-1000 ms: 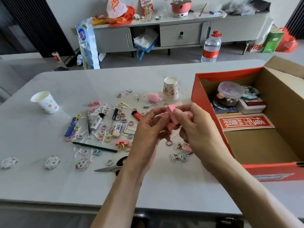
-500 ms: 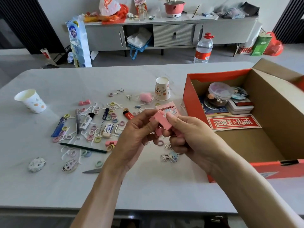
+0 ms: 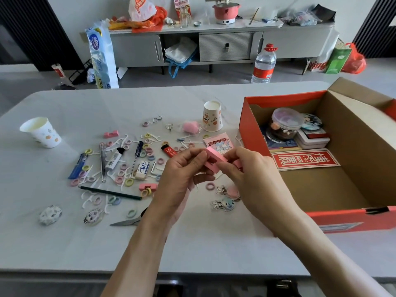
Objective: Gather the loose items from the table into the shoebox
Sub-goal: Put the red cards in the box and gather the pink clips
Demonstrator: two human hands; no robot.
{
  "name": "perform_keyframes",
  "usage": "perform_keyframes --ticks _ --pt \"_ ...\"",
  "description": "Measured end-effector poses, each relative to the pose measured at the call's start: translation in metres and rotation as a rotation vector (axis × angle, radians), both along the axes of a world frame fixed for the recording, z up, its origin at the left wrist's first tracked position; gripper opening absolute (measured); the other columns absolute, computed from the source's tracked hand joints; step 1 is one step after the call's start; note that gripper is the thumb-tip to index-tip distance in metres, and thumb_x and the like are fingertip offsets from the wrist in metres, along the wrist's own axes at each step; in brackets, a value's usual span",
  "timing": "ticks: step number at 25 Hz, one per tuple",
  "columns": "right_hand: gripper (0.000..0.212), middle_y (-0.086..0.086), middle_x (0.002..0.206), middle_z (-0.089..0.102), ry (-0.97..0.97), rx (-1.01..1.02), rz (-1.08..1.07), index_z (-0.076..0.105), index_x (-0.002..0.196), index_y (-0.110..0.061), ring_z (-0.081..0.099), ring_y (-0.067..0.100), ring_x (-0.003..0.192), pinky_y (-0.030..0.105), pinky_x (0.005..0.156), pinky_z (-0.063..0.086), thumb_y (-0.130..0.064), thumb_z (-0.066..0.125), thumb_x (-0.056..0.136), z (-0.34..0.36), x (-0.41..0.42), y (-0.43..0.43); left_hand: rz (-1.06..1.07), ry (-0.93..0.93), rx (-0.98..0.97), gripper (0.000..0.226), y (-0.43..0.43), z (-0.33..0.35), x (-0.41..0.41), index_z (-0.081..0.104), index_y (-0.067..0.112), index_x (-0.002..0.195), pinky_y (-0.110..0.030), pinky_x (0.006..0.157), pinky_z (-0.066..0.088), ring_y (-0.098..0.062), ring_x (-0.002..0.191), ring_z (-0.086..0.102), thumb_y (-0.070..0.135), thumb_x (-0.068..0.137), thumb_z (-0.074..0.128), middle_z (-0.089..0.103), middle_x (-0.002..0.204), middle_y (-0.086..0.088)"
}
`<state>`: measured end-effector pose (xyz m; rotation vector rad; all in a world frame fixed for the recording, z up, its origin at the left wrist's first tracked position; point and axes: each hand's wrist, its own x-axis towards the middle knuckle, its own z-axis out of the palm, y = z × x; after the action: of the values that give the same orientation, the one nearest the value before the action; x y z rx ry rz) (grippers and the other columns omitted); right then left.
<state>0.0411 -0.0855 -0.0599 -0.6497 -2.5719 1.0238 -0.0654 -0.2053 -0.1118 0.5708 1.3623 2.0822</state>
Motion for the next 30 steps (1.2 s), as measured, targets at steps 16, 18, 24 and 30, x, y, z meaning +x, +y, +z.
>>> perform_keyframes --ticks 16,18,24,30 --pt "0.048 -0.001 0.083 0.065 -0.117 -0.009 0.005 0.049 0.098 -0.022 0.062 0.023 0.077 0.043 0.069 0.051 -0.068 0.041 0.087 0.009 0.005 -0.001 0.115 0.070 -0.125 0.029 0.003 0.003 0.004 0.073 0.006 0.104 -0.021 0.056 0.051 -0.019 0.067 0.062 0.024 0.081 0.071 0.072 0.080 -0.012" --pt "0.038 0.000 0.082 0.061 -0.078 -0.101 0.041 0.045 0.091 -0.020 0.057 0.026 0.078 0.043 0.070 0.047 -0.057 0.037 0.094 0.013 0.006 0.001 0.110 0.056 -0.131 0.029 0.002 0.003 0.003 0.074 0.006 0.104 -0.020 0.055 0.051 -0.018 0.064 0.062 0.023 0.081 0.071 0.073 0.080 -0.012" --pt "0.020 -0.006 0.097 0.056 0.048 -0.123 0.127 0.066 0.108 -0.021 0.052 0.006 0.090 0.010 0.071 0.036 -0.027 0.049 0.099 0.005 -0.004 0.014 0.064 0.048 -0.127 0.027 0.002 0.004 0.006 0.074 0.008 0.103 -0.020 0.052 0.051 -0.016 0.064 0.062 0.023 0.080 0.071 0.073 0.085 -0.012" --pt "0.017 -0.013 0.073 0.069 0.246 -0.144 -0.088 0.068 0.092 -0.028 0.065 0.002 0.071 0.032 0.068 0.055 -0.042 0.072 0.083 -0.007 -0.004 0.004 0.025 0.071 -0.121 0.021 0.003 0.006 0.008 0.075 0.015 0.100 -0.023 0.056 0.052 -0.019 0.067 0.065 0.025 0.082 0.072 0.073 0.082 -0.015"
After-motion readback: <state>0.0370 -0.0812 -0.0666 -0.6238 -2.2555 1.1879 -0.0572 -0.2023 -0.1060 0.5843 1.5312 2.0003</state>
